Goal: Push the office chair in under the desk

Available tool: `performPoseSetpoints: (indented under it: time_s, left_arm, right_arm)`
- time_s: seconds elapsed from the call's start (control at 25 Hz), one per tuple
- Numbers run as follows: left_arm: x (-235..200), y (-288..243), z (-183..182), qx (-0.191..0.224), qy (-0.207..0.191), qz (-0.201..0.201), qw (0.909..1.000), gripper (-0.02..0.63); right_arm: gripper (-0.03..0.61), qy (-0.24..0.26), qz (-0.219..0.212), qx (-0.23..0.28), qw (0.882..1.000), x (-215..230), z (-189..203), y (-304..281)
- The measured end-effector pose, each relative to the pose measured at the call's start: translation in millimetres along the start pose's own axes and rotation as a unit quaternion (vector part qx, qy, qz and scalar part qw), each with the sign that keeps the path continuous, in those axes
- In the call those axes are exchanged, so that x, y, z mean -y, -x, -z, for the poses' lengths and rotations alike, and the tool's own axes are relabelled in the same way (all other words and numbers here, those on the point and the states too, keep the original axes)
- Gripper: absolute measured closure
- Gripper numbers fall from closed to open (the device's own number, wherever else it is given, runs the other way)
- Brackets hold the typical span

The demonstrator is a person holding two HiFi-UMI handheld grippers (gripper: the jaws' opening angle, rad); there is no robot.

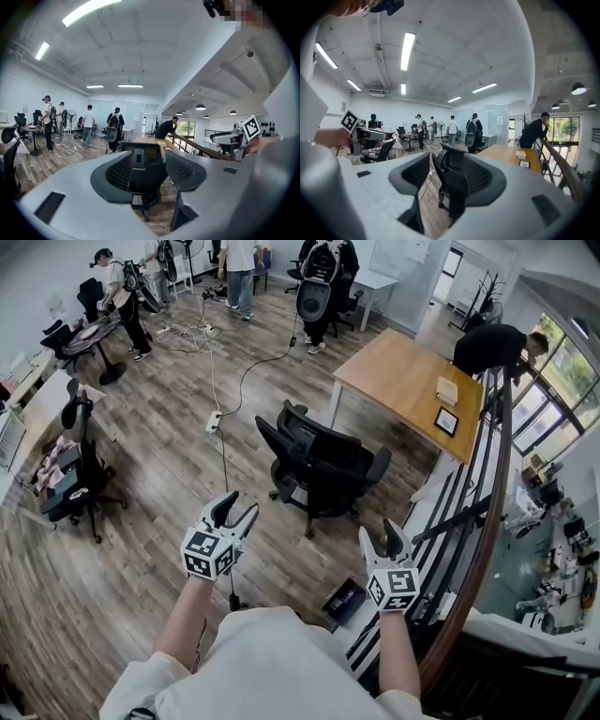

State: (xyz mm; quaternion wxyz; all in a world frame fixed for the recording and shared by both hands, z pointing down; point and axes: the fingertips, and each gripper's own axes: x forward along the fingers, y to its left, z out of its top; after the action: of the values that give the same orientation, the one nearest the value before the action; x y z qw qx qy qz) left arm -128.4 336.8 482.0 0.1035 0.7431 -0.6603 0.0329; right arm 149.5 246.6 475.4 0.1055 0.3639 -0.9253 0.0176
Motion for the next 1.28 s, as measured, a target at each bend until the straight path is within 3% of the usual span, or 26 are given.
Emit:
performPoseSetpoints:
  time_s: [0.4, 0.68, 0.92, 1.28]
  left_arm:
    - [9, -24, 2, 0.002, -0.001, -0.022, 0.9998, 0.397]
    - [-7, -48, 1, -0.007, 0.002, -0.022, 0.9997, 0.397]
    - [-44, -90, -7, -0.016, -0.012, -0.005, 0.9998, 0.397]
    - [-104, -166, -4, -0.046, -0.020, 0.055, 0.9972, 0.397]
  right_arm:
    - [0.367, -0.003, -0.019, -0.008, 1.000, 34, 12, -14]
    - [0.367, -0.007, -0.023, -0.016, 1.000, 41, 14, -43]
    - [0.367, -0.012, -0.006, -0.028, 1.000, 46, 11, -87]
    - [0.368, -0.016, 0.036, -0.062, 0.997, 47, 19, -155]
